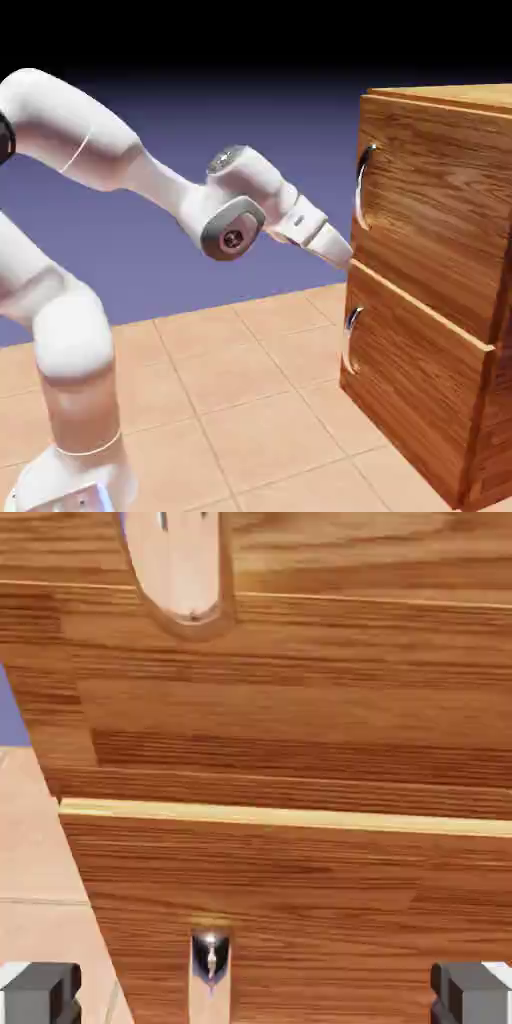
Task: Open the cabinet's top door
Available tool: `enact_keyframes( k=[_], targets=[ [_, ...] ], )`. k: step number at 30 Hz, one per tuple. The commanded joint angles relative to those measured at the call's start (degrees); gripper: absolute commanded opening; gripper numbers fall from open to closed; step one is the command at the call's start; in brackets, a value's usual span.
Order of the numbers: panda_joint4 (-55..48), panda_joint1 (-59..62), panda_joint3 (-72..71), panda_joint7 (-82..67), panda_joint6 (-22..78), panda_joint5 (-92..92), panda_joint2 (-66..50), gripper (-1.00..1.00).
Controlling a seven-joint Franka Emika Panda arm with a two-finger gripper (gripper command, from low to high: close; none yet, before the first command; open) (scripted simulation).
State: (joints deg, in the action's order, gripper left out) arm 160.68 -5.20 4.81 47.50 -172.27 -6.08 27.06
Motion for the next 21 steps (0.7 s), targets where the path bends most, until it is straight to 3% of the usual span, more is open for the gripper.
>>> enact_keyframes(
  k=[1,21],
  targets=[
    [-0.12,-1.67,1.79,1.87,0.65,-2.26,-2.08,0.0],
    [-2.48,-35.11,37.45,39.29,13.55,-47.3,-43.62,0.0]
  ],
)
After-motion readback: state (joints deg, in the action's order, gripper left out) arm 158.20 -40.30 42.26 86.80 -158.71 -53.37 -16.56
